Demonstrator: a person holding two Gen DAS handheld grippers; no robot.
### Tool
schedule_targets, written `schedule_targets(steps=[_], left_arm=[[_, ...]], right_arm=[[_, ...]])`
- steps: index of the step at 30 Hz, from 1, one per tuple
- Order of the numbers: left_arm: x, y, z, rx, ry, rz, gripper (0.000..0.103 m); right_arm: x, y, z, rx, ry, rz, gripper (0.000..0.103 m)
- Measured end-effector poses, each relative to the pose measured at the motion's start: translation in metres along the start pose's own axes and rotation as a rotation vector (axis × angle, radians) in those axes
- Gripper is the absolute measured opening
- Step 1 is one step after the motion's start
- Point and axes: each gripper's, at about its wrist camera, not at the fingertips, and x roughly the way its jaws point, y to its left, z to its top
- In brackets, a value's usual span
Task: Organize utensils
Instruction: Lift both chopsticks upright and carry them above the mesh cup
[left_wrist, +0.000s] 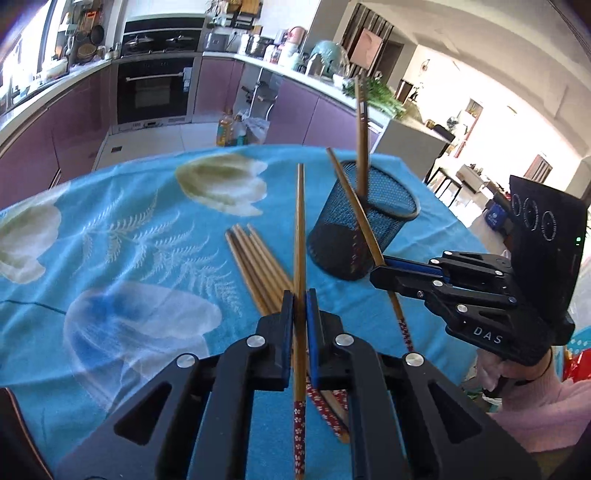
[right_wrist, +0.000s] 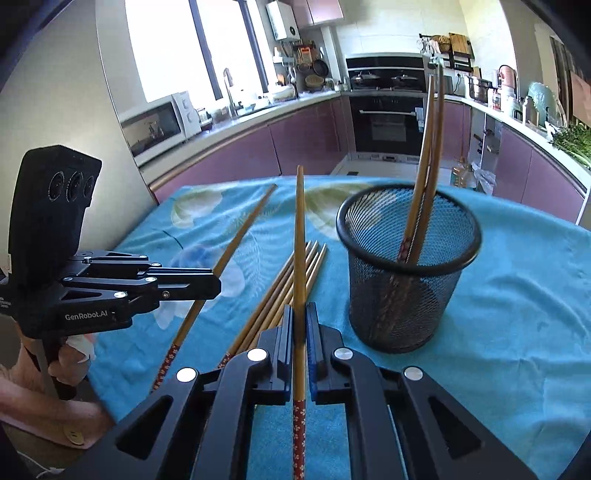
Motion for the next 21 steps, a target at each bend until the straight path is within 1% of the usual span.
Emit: schedule_targets(steps=[12, 16, 21], left_arm=[[-0.056, -0.019, 0.025, 0.048, -0.13, -0.085, 0.007], [-0.067, -0.024, 0.037, 0.054, -0.173, -0.106, 0.007], [-0.071, -0.035, 0.058, 0.071, -0.223, -0.117, 0.007]], right_arm=[[-0.043, -0.01, 0.013, 0.024, -0.127, 0.021, 0.006], [-0.055, -0.016, 0.023, 0.026, -0.169, 0.024, 0.006], [-0.068, -0.024, 0.04, 0.028, -0.214, 0.017, 0.006]])
